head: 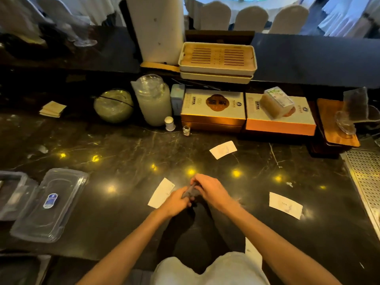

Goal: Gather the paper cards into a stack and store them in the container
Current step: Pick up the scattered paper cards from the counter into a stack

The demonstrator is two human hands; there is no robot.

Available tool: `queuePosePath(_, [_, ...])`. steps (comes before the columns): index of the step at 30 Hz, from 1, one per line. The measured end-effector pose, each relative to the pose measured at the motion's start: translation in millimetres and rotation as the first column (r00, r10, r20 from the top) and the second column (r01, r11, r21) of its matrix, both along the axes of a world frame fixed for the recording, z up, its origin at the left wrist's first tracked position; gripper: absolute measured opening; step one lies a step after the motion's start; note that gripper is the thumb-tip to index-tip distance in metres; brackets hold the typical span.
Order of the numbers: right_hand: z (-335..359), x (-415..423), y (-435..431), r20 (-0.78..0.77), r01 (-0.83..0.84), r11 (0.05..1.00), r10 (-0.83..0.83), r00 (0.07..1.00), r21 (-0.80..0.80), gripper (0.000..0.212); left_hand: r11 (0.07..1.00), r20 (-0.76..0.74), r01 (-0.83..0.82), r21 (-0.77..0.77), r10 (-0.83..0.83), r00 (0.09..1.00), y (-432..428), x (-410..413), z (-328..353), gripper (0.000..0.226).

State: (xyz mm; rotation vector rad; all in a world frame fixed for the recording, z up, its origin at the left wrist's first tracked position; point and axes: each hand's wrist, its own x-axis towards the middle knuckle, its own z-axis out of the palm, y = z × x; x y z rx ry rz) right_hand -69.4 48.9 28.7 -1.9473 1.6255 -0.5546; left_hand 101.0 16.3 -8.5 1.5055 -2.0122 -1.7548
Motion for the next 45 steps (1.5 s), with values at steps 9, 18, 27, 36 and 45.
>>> queuePosePath(9, [-29,100,-83,-0.315,-0.090,0.980,0.143,0.938,0.178,0.052,0.904,0.026,-0.417,0.092,0.416,0.909,-49,118,0,0.016])
queuePosePath(18, [-63,121,-77,-0.516,-0.096,0.942,0.259,0.816,0.322,0.051,0.876,-0.011,-0.406,0.261,0.423,0.906,-62,153,5,0.028])
queuePosePath(27, [-54,103,-45,-0.169,0.196,0.967,-0.168,0.971,0.163,0.017,0.911,-0.008,-0.300,0.283,0.315,0.949,-80,139,9,0.042])
queuePosePath(36, [31,49,-9,0.044,0.218,0.963,-0.228,0.973,0.161,0.014,0.962,-0.034,0.155,0.225,-0.151,0.988,-82,60,46,0.067])
queuePosePath(45, [42,18,44,0.177,0.438,0.895,-0.445,0.878,0.079,0.019,0.836,-0.300,0.406,0.369,-0.306,0.903,-23,-5,68,0.035])
